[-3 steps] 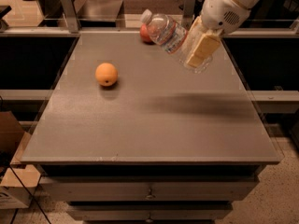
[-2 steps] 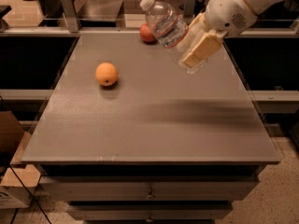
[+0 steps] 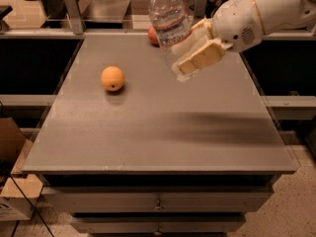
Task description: Place water bottle upright
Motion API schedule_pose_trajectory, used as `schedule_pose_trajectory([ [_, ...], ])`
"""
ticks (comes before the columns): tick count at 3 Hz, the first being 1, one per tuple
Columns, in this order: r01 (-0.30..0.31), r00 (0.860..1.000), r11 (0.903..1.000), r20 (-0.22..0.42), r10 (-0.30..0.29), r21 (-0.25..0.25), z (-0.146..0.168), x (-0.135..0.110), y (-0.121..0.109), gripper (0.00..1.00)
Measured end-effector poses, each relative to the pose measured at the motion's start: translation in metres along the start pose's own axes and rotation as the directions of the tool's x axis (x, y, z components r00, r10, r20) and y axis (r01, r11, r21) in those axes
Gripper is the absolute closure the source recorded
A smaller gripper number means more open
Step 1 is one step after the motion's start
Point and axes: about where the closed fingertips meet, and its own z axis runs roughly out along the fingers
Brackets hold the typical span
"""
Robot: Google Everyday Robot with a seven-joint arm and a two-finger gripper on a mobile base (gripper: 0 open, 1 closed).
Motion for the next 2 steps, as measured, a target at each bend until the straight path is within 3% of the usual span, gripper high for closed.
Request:
schedule_pose_trajectory([
  [1, -0.013, 0.996, 0.9999, 0.089, 0.012, 0.011, 0.0112, -0.0061, 0.0018, 1.0],
  [2, -0.013, 0.996, 0.9999, 0.089, 0.012, 0.011, 0.0112, -0.0061, 0.0018, 1.0],
])
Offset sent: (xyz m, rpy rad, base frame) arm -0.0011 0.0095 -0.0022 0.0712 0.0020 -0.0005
